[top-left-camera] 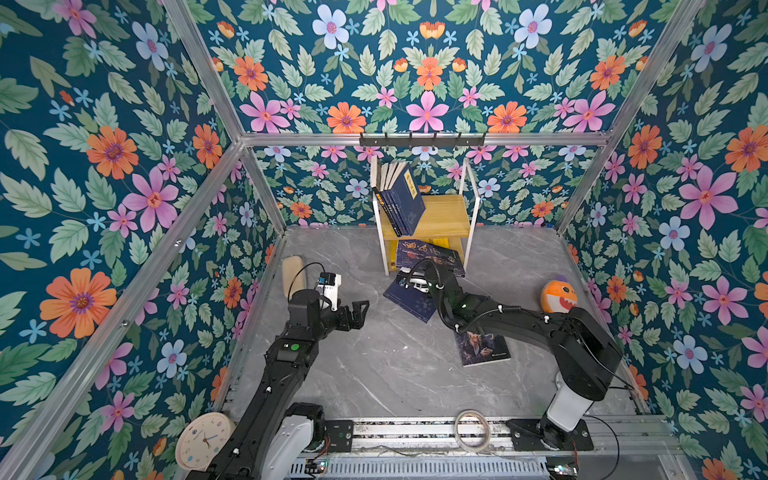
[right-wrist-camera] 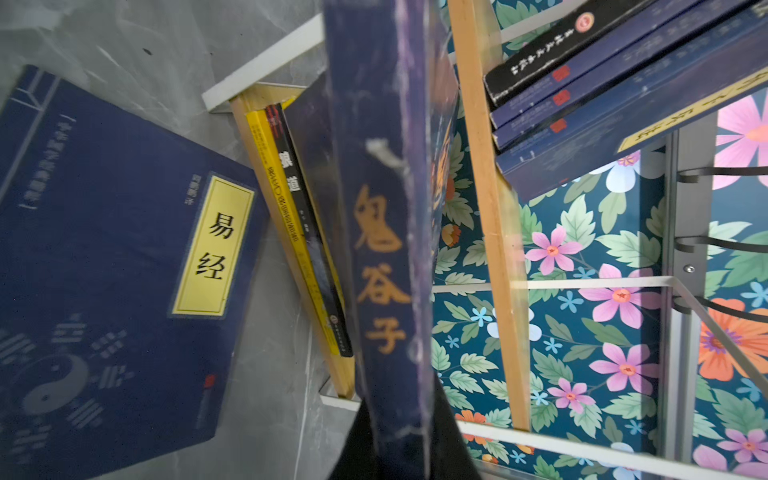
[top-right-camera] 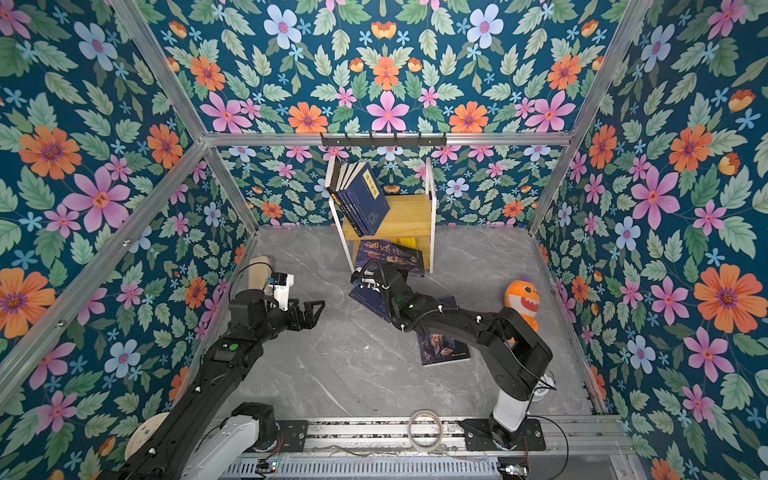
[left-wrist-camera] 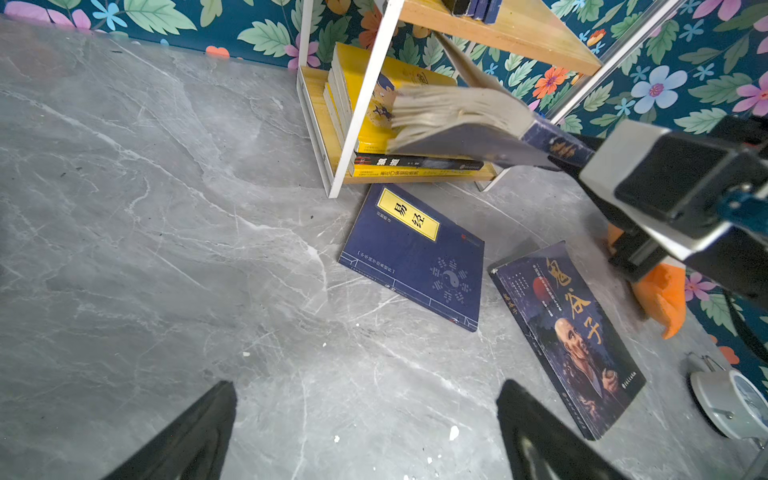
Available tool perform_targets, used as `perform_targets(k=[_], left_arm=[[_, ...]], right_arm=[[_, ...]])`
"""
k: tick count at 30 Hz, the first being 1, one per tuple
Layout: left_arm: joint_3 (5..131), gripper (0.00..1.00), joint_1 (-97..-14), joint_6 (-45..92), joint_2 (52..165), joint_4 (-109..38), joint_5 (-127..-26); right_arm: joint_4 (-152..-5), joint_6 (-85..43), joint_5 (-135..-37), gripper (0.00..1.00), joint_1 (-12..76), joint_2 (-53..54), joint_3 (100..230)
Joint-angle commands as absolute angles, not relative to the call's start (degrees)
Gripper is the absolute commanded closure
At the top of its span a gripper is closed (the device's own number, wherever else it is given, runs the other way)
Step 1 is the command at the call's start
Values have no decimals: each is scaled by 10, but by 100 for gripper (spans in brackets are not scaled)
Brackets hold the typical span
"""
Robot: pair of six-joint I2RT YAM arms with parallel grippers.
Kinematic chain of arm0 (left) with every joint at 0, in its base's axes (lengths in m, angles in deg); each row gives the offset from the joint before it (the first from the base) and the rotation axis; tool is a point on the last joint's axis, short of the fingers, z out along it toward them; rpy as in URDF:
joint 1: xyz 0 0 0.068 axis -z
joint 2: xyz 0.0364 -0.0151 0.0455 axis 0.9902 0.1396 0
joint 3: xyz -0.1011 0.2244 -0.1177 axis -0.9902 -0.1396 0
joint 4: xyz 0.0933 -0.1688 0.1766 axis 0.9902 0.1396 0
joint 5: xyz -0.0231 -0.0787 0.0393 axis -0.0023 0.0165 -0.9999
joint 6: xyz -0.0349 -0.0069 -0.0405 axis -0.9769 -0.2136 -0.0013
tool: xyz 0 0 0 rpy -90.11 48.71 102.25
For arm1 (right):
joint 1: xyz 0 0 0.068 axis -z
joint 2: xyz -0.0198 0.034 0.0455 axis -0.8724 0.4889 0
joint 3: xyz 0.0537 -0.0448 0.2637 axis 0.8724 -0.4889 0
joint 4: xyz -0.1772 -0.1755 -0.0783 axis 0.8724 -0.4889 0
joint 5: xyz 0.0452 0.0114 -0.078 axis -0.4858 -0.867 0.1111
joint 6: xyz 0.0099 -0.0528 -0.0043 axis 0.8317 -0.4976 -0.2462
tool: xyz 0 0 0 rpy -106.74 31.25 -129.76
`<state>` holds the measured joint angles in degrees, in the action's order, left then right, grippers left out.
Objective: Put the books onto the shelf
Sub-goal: 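Carry the upright purple book toward the lower shelf with the right gripper, then lower the purple book flat onto the yellow books on the lower shelf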
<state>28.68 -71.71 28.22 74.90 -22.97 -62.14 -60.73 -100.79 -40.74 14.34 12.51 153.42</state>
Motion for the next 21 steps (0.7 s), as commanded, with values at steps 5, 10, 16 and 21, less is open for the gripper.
perform_targets(k=[5,10,16,21], left_arm=[[288,0,-716,284,747,-241,-621],[287,0,-716,289,746,-240,-629],[287,0,-715,292,746,-237,-631],[289,0,-714,290,746,-236,-624]], right_arm=[[-526,-1034,-374,100,158,134,1564],[-511,-1040,-377,100,163,150,1574],[-491,-1041,-380,100,167,175,1581],[-499,-1018,-386,100,167,194,1571]])
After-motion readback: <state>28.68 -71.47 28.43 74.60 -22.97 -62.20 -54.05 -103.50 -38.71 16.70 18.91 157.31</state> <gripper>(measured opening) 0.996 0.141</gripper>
